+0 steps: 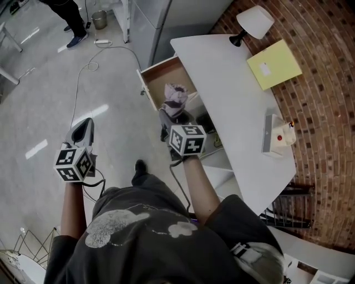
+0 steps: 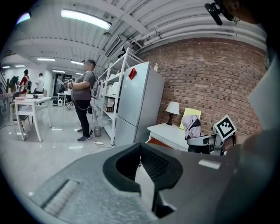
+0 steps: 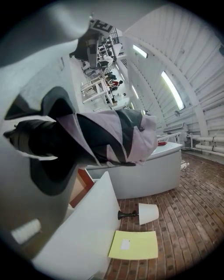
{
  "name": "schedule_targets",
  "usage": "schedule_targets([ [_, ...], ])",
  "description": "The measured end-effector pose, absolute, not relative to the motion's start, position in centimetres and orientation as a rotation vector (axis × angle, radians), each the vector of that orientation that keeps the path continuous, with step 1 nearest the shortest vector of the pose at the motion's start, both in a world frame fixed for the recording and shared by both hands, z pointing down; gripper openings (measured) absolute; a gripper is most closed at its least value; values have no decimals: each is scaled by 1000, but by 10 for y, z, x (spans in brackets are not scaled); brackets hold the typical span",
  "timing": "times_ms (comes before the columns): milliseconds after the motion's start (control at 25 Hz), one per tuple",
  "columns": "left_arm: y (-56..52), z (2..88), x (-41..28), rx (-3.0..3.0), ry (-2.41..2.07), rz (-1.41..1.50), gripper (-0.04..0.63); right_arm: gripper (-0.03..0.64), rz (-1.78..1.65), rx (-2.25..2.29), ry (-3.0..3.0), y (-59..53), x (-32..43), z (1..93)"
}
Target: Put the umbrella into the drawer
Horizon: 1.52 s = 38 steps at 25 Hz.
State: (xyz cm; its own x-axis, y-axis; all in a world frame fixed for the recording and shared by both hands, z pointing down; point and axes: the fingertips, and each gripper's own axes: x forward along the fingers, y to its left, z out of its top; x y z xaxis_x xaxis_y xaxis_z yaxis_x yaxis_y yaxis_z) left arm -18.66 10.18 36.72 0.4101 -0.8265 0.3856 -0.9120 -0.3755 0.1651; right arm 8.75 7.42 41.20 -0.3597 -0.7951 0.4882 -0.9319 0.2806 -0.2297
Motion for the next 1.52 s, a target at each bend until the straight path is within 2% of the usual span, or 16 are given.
schedule_targets([
  [480,19,354,-178,2367,-1512,317,9,227,730,1638,-2236,12,106,417],
  [680,-29,372,-163,2414,-1373,361,9,227,758,1713,-2167,-16,109,428],
  [1120,-207,408,-113,2569,-963,508,9,227,878,1991,-1907,-114,132,457],
  [1520,-291,456,-77,2613,-679,657,9,227,932,2043,-1692,-158,125,502],
])
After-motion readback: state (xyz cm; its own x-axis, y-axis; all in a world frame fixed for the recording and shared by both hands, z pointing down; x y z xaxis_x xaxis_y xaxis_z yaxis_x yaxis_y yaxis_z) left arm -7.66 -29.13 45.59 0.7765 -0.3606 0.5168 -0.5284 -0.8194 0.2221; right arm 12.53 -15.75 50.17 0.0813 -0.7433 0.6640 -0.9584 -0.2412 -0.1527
